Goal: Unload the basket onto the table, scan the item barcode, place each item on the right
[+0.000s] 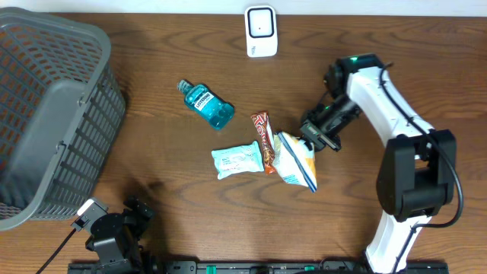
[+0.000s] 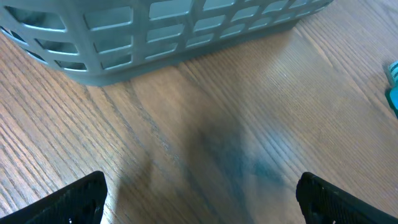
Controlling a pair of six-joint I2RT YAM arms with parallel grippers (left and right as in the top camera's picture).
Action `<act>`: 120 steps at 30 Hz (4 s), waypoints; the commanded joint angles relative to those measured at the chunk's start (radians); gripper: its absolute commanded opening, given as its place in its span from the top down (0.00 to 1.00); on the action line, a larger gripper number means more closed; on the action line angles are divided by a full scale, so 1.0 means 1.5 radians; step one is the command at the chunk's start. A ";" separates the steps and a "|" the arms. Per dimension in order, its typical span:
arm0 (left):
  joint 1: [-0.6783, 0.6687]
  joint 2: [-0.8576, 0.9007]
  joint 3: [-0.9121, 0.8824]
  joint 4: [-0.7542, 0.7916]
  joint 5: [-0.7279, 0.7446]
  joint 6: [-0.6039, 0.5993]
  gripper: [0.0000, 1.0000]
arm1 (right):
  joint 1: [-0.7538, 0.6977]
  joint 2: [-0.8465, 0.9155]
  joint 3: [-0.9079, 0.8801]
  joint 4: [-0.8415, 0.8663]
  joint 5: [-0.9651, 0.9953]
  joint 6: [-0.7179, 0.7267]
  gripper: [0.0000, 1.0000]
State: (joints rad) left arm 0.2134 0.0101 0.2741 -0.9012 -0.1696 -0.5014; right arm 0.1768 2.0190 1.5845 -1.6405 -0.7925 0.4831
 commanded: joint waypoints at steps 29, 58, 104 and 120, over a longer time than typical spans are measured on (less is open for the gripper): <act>0.002 -0.003 -0.005 -0.021 -0.002 0.004 0.02 | -0.034 -0.020 0.013 -0.041 -0.380 -1.014 0.99; 0.002 -0.003 -0.005 -0.021 -0.002 0.004 0.02 | -0.045 -0.247 -0.062 -0.041 -0.278 -0.866 0.99; 0.002 -0.003 -0.005 -0.021 -0.002 0.004 0.02 | 0.008 -0.325 -0.510 0.093 -0.512 -0.939 0.99; 0.002 -0.003 -0.005 -0.021 -0.002 0.004 0.02 | 0.017 -0.325 -0.510 0.162 -0.512 -0.906 0.99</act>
State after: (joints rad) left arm 0.2134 0.0101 0.2741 -0.9012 -0.1696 -0.5014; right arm 0.1959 1.5341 0.8204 -1.3983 -1.5040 -0.8856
